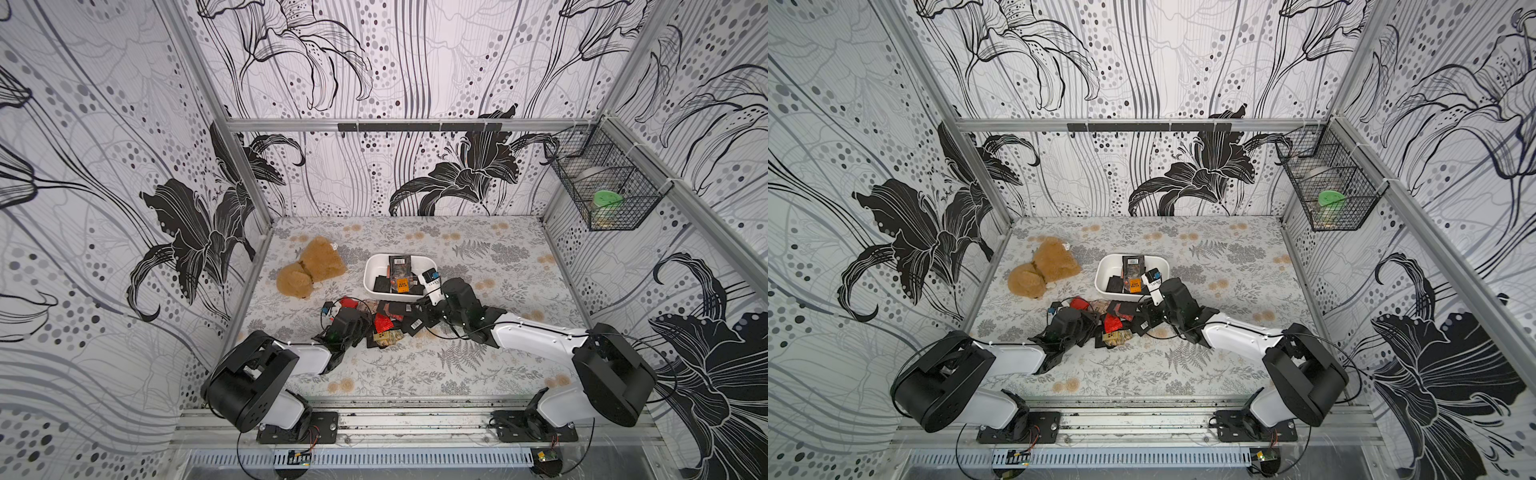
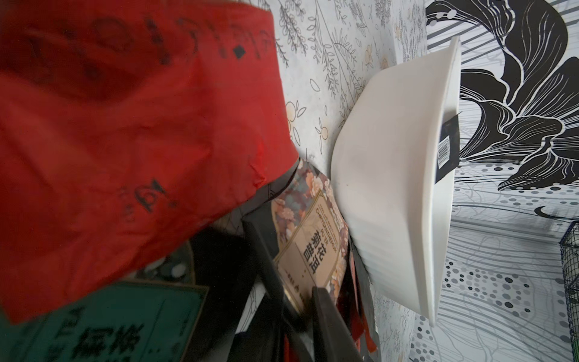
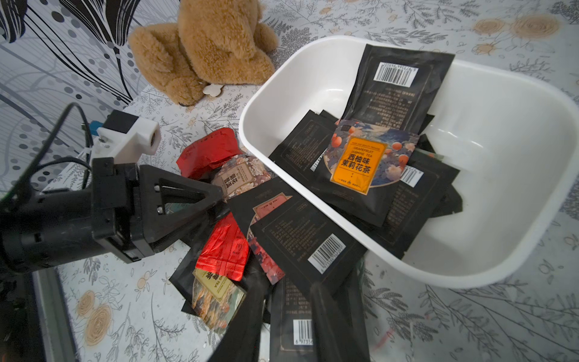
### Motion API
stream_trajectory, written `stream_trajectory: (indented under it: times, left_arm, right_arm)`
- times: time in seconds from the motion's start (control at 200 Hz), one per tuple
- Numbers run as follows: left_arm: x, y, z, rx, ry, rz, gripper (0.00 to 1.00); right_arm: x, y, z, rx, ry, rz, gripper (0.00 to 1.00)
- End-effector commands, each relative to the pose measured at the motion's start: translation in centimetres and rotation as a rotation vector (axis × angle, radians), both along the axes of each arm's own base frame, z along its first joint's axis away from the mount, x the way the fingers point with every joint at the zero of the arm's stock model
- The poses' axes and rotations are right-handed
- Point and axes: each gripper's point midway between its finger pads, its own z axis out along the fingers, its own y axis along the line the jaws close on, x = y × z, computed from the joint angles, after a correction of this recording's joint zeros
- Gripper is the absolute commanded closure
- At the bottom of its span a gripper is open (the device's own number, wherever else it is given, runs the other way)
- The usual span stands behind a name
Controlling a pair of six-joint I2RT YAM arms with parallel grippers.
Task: Put the tea bags into the storage box
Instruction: Pick up the tea bag from the center of the board.
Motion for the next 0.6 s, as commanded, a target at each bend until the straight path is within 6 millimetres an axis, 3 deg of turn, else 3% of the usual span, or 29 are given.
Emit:
stream_trajectory:
  times: [0.0, 0.355, 0.596]
  left_arm:
    - [0.7, -0.3, 1.3, -0.037, -0.038, 0.003, 0.81]
    - [-1.5, 0.9, 2.7, -0.073, -0.047, 0.016, 0.98]
    - [-3.6, 1.8, 4.3, -0.024, -0.061, -0.032, 1.0]
  right_arm:
    - [-0.3, 0.0, 0.3, 0.025, 0.001, -0.003, 0.69]
    - [-0.2, -0.2, 0.6, 0.033, -0.008, -0.021, 0.69]
    - [0.0, -0.5, 0.5, 0.03, -0.014, -0.039, 0.69]
